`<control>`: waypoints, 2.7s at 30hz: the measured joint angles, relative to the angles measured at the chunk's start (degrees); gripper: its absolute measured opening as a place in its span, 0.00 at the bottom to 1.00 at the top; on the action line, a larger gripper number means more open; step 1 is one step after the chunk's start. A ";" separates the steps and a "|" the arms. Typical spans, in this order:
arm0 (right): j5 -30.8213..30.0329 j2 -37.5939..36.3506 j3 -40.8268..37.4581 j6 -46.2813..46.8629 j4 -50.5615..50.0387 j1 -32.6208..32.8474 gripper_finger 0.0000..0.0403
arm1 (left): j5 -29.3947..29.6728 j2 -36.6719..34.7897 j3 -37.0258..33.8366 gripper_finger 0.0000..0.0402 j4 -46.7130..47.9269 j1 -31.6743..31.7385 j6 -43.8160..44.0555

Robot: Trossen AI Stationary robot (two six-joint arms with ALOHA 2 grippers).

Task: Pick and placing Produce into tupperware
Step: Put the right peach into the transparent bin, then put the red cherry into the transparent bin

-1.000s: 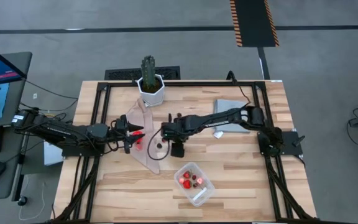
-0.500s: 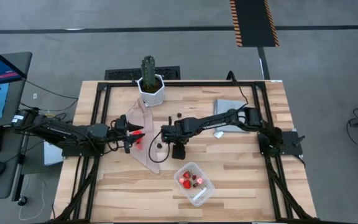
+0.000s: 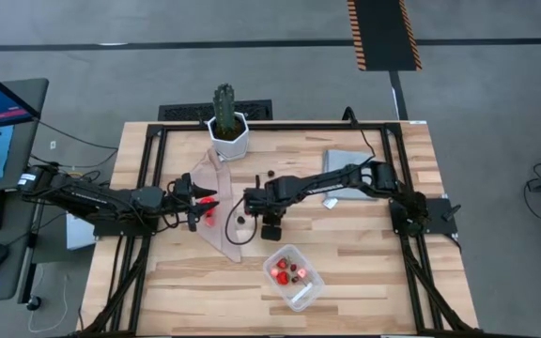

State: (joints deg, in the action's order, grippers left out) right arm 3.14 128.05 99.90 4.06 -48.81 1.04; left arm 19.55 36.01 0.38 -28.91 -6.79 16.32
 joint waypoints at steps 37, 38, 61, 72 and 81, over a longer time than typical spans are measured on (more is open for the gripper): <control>-4.78 -0.07 23.88 18.11 -24.51 18.97 0.23 | 0.79 0.00 -0.02 0.44 0.04 0.00 1.12; -4.86 -0.07 23.86 18.80 -24.51 19.43 0.23 | 0.79 0.00 0.00 0.44 0.03 0.00 1.30; -8.94 -0.02 21.52 30.37 -22.73 23.69 0.58 | 0.79 0.00 -0.01 0.44 1.08 0.00 3.63; -14.99 -0.02 21.52 28.57 -19.18 24.07 0.68 | 0.78 0.00 -0.01 0.44 3.02 0.00 4.74; -24.38 -7.32 21.62 15.56 -12.00 26.26 0.68 | 0.79 0.00 -0.02 0.44 2.46 0.01 3.26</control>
State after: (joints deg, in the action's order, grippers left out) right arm -21.25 120.73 121.52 19.61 -60.81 27.29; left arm 20.34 36.01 0.36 -26.45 -6.78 19.58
